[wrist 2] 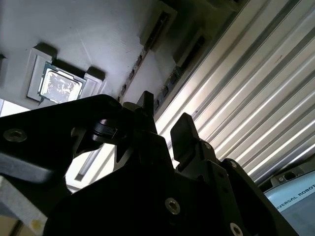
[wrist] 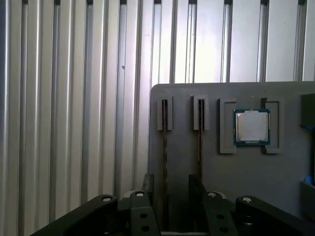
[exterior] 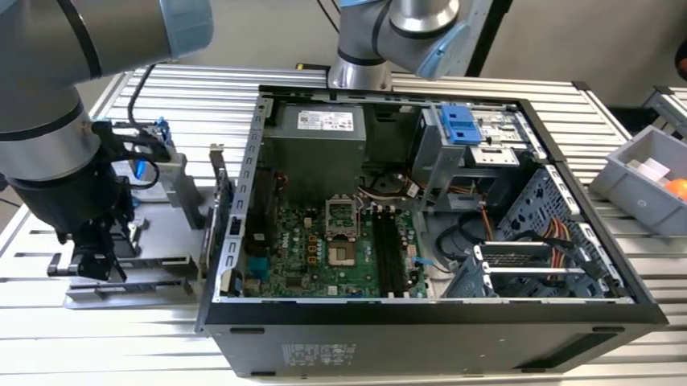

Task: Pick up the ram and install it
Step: 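Pick up the ram and move it above insertion slot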

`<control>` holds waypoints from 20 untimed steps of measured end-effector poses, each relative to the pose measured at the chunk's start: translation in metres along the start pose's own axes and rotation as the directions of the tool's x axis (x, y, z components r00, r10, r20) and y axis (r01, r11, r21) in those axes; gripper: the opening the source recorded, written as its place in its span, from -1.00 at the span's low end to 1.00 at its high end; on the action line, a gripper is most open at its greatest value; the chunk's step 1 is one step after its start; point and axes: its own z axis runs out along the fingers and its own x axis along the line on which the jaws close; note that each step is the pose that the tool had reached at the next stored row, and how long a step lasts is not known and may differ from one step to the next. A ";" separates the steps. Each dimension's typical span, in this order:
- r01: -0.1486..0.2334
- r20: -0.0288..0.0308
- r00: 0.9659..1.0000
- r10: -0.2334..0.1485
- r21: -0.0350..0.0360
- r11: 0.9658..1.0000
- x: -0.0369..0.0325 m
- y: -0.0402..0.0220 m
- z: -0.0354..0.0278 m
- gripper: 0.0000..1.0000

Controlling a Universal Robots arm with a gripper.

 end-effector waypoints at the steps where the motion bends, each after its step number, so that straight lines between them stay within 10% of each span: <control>1: 0.004 0.000 1.000 -0.004 0.000 1.000 0.0000 0.0000 0.0006 -1.00; 20: 0.010 -0.004 1.000 -0.010 0.001 1.000 -0.0007 -0.0006 0.0177 -1.00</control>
